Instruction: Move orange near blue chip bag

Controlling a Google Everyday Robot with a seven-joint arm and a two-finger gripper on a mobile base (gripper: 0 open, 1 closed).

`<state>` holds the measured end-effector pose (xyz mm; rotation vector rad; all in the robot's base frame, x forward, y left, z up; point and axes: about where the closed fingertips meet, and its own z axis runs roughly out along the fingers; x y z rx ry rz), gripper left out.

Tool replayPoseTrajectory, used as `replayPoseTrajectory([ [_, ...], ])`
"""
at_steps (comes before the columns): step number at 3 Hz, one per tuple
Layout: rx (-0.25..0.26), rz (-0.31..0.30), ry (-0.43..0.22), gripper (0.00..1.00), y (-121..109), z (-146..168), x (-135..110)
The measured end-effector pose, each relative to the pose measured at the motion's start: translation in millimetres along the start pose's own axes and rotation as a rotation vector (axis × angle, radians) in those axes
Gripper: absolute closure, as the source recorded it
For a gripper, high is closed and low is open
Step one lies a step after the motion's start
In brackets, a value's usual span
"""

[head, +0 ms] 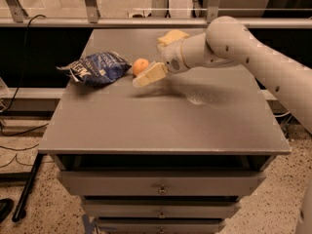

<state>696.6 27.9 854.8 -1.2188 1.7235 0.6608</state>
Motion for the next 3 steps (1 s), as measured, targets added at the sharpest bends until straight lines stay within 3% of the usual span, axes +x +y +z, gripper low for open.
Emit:
replayPoseTrajectory([
  [2, 0.125, -0.002, -0.097, 0.00, -49, -122, 25],
  [3, 0.141, -0.009, -0.107, 0.00, -55, -135, 24],
])
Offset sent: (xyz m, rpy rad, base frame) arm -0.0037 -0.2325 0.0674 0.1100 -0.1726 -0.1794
